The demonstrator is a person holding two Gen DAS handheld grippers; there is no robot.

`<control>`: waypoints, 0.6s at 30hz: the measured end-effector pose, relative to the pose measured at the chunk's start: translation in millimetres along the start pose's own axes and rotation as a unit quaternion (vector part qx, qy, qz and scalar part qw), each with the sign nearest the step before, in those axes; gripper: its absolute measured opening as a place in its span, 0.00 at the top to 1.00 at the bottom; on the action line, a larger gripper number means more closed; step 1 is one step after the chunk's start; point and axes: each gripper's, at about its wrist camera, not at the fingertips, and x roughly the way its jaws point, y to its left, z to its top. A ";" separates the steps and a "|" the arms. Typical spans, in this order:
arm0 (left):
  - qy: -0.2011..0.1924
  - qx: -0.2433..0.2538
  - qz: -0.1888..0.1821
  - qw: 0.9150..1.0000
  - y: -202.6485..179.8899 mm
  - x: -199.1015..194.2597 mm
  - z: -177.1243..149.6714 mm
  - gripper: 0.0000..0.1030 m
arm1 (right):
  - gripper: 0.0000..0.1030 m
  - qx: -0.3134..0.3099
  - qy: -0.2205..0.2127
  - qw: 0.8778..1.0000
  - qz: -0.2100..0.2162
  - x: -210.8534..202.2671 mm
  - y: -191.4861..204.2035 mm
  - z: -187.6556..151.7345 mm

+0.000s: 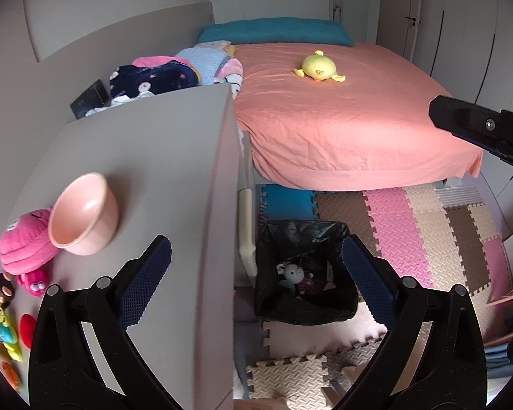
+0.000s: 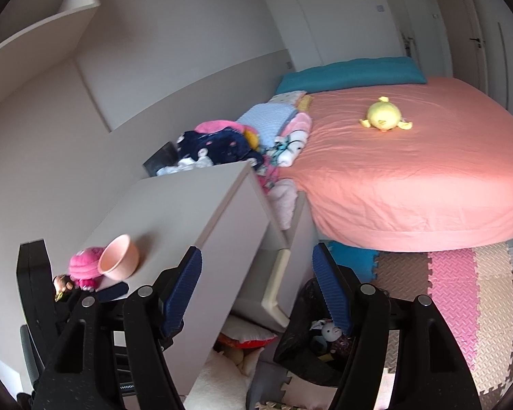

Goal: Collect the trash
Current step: 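Grasp the red heart plush with the left tool while the right tool grasps the purple flower clip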

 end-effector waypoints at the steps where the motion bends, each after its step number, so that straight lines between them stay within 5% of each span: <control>1: -0.002 -0.002 0.003 1.000 4.1 -3.7 -1.6 0.06 | 0.34 -0.004 0.002 1.000 0.004 0.7 5.2 -1.2; 18: -0.016 -0.080 0.093 0.992 120.1 -63.5 -51.3 0.06 | 0.30 -0.085 0.038 0.992 0.081 24.7 123.2 -23.5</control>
